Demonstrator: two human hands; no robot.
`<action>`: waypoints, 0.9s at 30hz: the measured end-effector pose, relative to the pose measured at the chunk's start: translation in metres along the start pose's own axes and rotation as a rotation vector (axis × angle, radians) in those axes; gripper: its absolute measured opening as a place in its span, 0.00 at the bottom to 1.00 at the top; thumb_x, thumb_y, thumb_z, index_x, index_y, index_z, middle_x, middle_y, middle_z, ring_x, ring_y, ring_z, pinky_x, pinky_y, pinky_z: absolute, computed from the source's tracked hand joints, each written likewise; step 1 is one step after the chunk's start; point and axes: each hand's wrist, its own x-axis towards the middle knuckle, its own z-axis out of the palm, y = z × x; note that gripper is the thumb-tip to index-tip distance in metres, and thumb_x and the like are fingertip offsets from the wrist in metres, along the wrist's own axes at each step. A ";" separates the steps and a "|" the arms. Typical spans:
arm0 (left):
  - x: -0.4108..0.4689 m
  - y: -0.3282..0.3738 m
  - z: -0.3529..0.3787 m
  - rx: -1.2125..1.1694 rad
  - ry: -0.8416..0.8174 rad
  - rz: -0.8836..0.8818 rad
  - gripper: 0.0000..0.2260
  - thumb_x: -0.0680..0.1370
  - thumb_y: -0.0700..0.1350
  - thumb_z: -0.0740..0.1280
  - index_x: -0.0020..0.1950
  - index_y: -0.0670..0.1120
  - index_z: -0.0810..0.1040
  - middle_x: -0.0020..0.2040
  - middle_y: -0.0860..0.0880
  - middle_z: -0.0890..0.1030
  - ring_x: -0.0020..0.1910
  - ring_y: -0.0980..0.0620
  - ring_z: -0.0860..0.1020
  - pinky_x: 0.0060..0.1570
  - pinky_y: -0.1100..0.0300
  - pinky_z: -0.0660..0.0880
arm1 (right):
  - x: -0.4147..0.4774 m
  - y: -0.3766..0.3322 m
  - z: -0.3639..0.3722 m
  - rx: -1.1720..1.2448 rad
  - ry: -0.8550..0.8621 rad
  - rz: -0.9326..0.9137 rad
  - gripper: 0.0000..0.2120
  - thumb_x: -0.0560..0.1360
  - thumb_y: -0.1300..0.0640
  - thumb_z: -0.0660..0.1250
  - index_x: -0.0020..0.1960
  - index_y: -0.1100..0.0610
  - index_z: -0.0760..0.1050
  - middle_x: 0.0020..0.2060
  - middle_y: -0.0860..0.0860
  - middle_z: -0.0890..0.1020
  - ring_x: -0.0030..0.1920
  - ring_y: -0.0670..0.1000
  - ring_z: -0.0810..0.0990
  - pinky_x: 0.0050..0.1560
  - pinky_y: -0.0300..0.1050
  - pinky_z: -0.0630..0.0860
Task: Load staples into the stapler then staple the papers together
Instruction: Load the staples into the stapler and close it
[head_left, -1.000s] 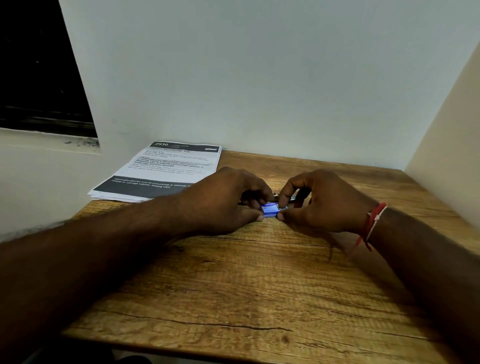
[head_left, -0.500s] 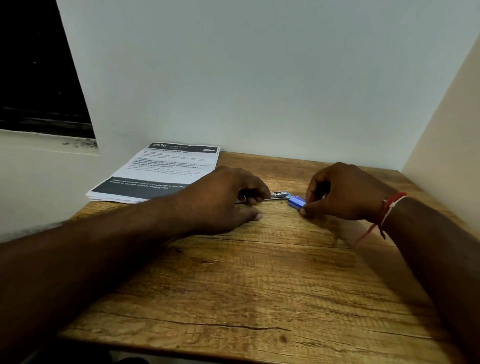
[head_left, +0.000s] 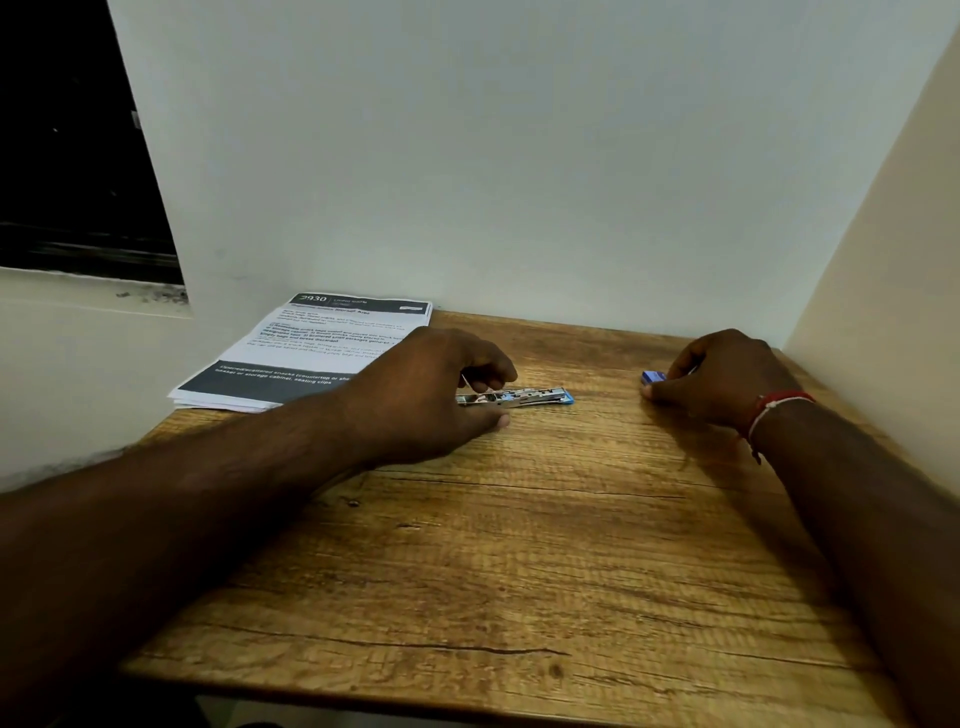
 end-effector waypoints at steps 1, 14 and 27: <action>0.000 0.000 0.000 0.002 0.002 -0.005 0.18 0.74 0.53 0.85 0.63 0.56 0.88 0.51 0.63 0.86 0.51 0.68 0.82 0.52 0.72 0.76 | 0.001 0.002 0.000 -0.004 0.007 0.011 0.14 0.68 0.43 0.86 0.41 0.51 0.86 0.41 0.49 0.87 0.48 0.52 0.85 0.48 0.46 0.78; 0.000 -0.002 -0.004 0.072 -0.033 -0.109 0.22 0.73 0.61 0.84 0.65 0.59 0.87 0.56 0.62 0.86 0.55 0.64 0.83 0.55 0.61 0.81 | -0.009 -0.003 -0.003 -0.013 0.093 -0.058 0.12 0.70 0.42 0.83 0.43 0.48 0.84 0.46 0.50 0.87 0.47 0.52 0.84 0.51 0.48 0.81; 0.008 -0.017 -0.013 0.275 -0.113 -0.228 0.17 0.73 0.67 0.80 0.56 0.60 0.91 0.53 0.61 0.88 0.49 0.62 0.81 0.49 0.59 0.76 | -0.055 -0.060 0.034 0.132 -0.184 -0.479 0.15 0.78 0.40 0.77 0.63 0.42 0.84 0.56 0.41 0.82 0.52 0.41 0.79 0.57 0.45 0.76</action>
